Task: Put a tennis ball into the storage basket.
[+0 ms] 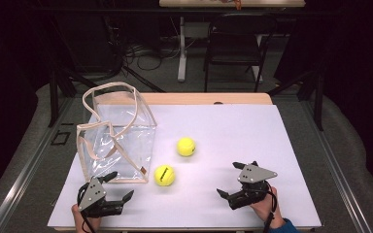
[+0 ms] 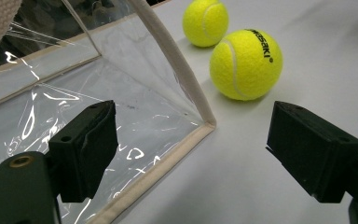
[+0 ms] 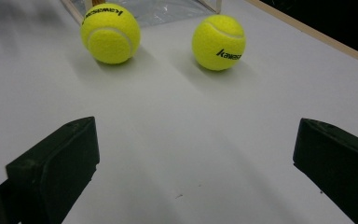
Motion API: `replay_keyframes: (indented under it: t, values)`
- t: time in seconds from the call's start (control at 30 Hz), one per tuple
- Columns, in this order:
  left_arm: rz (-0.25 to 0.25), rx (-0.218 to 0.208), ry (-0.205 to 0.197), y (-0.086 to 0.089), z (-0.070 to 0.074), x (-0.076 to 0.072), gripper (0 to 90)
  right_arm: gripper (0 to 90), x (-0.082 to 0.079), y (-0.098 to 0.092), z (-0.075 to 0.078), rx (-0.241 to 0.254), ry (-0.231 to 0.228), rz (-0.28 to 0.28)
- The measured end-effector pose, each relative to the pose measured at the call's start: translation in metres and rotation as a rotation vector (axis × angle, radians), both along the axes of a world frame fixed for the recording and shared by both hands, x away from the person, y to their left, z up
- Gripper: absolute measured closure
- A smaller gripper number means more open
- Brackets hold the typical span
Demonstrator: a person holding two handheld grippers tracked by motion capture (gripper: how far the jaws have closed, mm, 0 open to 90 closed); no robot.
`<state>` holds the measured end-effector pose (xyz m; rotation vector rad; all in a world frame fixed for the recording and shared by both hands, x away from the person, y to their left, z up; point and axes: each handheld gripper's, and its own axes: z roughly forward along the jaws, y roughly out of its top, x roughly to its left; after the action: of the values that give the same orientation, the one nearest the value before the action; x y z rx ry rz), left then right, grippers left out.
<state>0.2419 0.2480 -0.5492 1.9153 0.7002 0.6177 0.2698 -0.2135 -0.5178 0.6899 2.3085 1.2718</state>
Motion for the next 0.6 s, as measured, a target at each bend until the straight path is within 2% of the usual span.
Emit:
replay_keyframes:
  t: [0.6]
  values:
    - [-0.016,0.004,-0.007,-0.001,0.0,0.001,16.0,0.0,0.01,0.021,0.006,0.003,0.042,0.029]
